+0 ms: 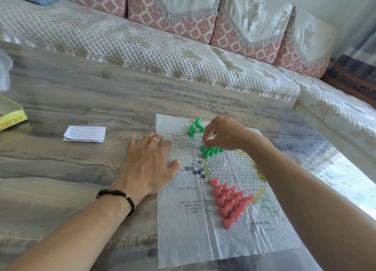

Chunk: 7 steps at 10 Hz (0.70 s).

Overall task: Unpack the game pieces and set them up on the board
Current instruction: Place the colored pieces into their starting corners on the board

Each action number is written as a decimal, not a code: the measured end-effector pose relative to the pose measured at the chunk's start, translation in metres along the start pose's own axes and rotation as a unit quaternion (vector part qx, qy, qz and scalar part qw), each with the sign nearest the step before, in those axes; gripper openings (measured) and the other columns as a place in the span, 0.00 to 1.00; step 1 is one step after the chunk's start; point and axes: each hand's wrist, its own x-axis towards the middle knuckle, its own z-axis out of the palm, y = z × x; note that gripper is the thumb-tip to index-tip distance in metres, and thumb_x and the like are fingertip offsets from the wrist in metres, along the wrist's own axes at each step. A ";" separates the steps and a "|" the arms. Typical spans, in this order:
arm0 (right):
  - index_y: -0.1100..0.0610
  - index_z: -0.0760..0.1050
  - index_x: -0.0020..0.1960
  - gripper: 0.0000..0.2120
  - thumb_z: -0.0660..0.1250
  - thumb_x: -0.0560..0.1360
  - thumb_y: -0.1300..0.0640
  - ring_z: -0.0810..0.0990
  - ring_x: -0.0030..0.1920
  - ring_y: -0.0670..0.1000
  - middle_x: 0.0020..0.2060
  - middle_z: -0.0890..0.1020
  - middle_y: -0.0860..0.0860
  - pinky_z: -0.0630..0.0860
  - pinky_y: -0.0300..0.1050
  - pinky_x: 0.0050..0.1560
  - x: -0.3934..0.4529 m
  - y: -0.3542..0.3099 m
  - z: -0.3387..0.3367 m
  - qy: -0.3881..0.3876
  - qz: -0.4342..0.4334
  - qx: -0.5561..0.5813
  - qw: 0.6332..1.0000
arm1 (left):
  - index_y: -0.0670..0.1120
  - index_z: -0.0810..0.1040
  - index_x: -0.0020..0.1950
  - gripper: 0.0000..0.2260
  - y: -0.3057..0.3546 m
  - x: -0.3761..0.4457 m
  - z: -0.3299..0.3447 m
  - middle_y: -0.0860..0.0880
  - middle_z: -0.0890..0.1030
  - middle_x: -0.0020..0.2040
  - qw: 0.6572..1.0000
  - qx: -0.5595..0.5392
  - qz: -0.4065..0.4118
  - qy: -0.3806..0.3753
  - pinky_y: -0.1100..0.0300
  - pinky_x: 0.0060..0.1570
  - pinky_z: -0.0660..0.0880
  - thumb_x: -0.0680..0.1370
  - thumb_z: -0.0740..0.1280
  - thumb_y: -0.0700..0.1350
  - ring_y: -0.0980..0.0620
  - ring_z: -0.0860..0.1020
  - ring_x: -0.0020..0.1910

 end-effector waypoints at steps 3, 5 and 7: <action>0.54 0.83 0.46 0.04 0.72 0.72 0.60 0.84 0.47 0.49 0.46 0.85 0.48 0.75 0.33 0.39 0.000 -0.001 -0.001 -0.025 0.009 -0.002 1.000 | 0.52 0.67 0.69 0.24 0.001 0.000 -0.001 0.49 0.65 0.73 1.000 -0.001 -0.004 -0.003 0.42 0.72 0.50 0.77 0.53 0.62 0.49 0.56 0.75; 0.56 0.83 0.47 0.05 0.70 0.74 0.56 0.84 0.45 0.50 0.45 0.85 0.50 0.81 0.45 0.47 -0.001 -0.001 -0.002 -0.003 0.010 0.026 1.000 | 0.52 0.67 0.69 0.25 0.001 0.000 -0.002 0.49 0.65 0.73 1.000 0.000 -0.003 -0.005 0.42 0.72 0.51 0.77 0.53 0.62 0.50 0.56 0.75; 0.56 0.82 0.49 0.08 0.66 0.77 0.53 0.81 0.47 0.48 0.49 0.84 0.50 0.74 0.37 0.41 0.005 0.000 0.002 0.023 0.001 0.014 1.000 | 0.52 0.67 0.69 0.25 0.001 -0.001 -0.002 0.49 0.65 0.73 1.000 -0.003 -0.004 -0.005 0.42 0.72 0.50 0.77 0.53 0.63 0.49 0.56 0.75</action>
